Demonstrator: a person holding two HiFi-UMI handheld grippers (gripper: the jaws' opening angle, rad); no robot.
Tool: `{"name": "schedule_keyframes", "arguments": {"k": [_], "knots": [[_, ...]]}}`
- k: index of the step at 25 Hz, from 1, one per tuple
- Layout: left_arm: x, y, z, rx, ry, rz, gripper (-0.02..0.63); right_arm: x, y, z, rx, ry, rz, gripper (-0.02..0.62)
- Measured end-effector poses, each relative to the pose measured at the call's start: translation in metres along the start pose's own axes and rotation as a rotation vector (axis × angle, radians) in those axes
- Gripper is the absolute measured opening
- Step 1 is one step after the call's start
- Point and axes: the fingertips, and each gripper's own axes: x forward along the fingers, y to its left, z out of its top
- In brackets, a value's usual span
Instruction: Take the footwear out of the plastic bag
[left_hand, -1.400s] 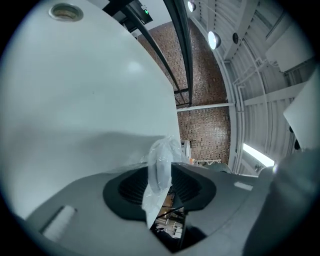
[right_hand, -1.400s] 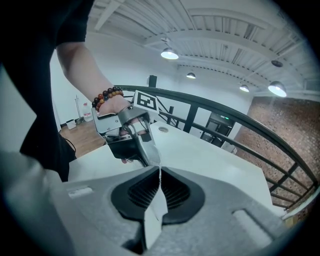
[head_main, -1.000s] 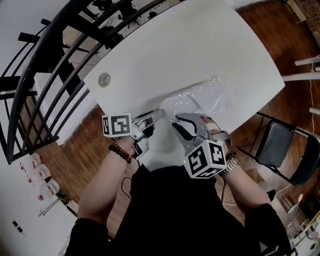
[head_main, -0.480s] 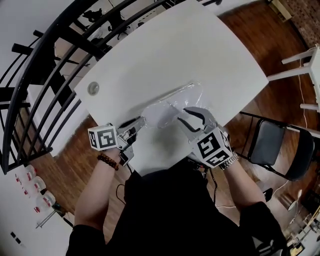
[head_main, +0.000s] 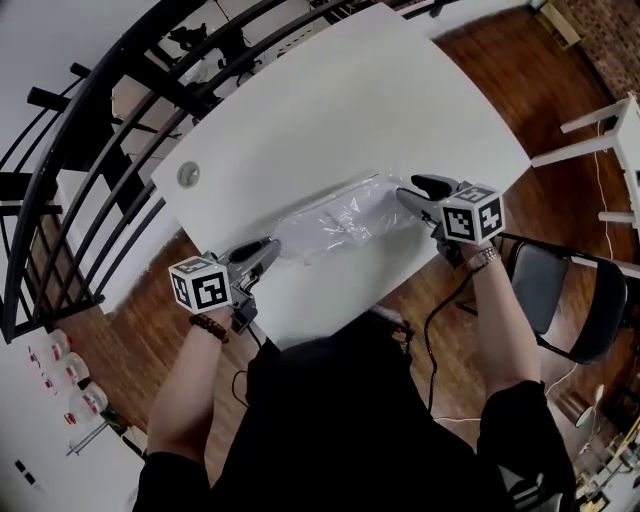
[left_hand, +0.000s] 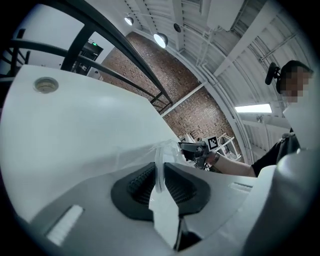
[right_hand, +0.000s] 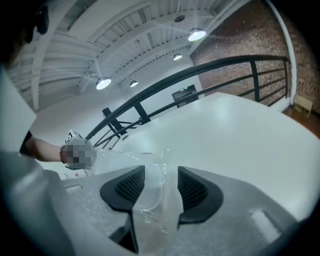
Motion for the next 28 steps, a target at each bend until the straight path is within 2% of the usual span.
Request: {"name": "schedule_keyframes", "arguments": {"k": [3,5,7,8,11,15,20,28], "knots": [[-0.005,0.001,-0.001,0.022,-0.01,0.004,0.075,0.008,0.007,-0.001,0.053,0.011,0.111,0.188],[-0.006,0.002,-0.001,0.038,-0.016,0.008,0.075,0.013,0.011,-0.002,0.047,0.019,0.155,0.178],[-0.005,0.004,-0.001,0.044,-0.022,0.011,0.075,0.015,0.015,-0.002,0.019,0.028,0.182,0.099],[-0.005,0.004,-0.003,0.041,-0.023,0.013,0.075,0.014,0.018,-0.004,0.006,0.034,0.186,0.082],[-0.009,0.004,-0.007,0.022,-0.024,0.021,0.075,0.01,0.023,-0.01,-0.016,0.044,0.179,0.058],[-0.015,0.01,0.005,0.012,-0.049,0.031,0.075,0.009,0.018,0.002,-0.035,0.013,0.157,0.002],[-0.02,0.01,0.011,0.003,-0.075,0.032,0.075,0.006,0.013,0.008,-0.049,0.0,0.131,-0.002],[-0.027,0.012,0.023,-0.015,-0.122,0.023,0.075,-0.004,-0.009,0.023,-0.047,-0.03,0.038,-0.003]]}}
